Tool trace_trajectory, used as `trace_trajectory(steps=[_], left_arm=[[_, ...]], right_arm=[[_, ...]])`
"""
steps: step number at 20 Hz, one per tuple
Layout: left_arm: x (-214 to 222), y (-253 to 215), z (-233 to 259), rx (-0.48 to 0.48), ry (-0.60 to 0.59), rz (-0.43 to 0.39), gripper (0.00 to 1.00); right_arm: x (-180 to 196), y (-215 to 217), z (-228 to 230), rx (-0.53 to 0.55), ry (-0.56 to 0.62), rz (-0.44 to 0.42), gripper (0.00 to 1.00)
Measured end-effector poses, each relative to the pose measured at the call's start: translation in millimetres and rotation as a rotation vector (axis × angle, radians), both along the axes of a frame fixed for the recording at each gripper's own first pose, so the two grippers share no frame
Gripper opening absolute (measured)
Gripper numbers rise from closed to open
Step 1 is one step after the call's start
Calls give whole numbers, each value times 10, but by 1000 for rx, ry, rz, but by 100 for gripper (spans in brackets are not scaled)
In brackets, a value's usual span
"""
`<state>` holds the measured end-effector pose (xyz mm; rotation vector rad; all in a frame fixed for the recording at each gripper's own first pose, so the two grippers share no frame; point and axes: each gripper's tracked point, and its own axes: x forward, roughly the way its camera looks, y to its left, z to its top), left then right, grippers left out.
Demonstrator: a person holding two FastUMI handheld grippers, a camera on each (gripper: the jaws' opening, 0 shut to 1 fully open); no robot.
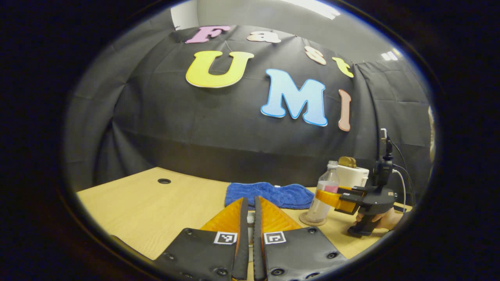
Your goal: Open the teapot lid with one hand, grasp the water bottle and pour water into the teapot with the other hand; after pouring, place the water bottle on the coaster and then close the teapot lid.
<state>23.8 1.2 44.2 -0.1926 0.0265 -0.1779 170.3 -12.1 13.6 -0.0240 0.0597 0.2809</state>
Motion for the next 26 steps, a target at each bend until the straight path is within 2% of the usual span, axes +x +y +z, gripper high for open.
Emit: trace_trajectory(steps=[3, 6, 10, 20, 26], left_arm=[[5, -24, 22, -4, -6, -3, 11], [16, 7, -53, 10, 3, 6, 11], [71, -38, -130, 23, 20, 1, 11], [154, -74, -300, 42, 60, -4, 11], [224, -61, -431, 74, 86, 10, 11]], right_arm=[[-36, -4, -40, -56, -22, -33, 77], [-85, 62, 162, -97, -113, -29, 80], [-128, 64, 364, -55, -162, -27, 80], [-64, -2, 312, -21, -140, -40, 80], [-159, -53, 473, 9, -183, -40, 80]])
